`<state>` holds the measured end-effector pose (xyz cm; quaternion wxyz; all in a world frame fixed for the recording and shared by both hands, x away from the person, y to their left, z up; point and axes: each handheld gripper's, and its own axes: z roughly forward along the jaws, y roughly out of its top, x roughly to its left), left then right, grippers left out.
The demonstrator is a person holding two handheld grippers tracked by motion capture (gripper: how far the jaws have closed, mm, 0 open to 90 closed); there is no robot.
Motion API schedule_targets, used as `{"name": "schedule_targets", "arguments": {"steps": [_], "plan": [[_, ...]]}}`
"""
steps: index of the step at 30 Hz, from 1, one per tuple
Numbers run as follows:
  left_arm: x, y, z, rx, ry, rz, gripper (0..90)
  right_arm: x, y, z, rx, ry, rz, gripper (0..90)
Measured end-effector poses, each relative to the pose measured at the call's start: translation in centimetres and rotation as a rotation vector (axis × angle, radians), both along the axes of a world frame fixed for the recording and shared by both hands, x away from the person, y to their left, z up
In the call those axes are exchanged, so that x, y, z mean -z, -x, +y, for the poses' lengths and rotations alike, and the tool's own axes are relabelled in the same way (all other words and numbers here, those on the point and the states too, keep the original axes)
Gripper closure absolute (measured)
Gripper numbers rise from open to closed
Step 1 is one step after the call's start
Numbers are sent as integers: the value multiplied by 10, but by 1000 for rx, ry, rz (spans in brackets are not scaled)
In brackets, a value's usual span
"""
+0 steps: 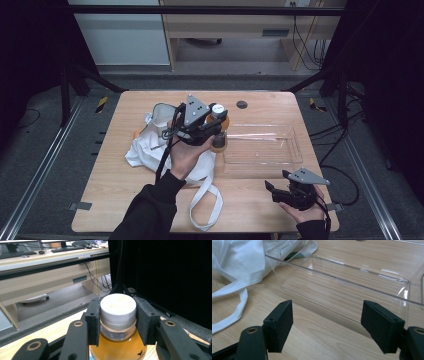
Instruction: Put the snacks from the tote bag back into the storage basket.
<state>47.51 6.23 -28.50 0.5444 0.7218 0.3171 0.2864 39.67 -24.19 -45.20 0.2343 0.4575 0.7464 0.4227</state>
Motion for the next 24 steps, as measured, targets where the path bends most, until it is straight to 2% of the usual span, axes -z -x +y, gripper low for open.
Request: {"name": "schedule_targets", "arguments": {"steps": [24], "plan": [[13,-7,-34,43,3,17,587,0,0,1,-8,0,-4,261]]}}
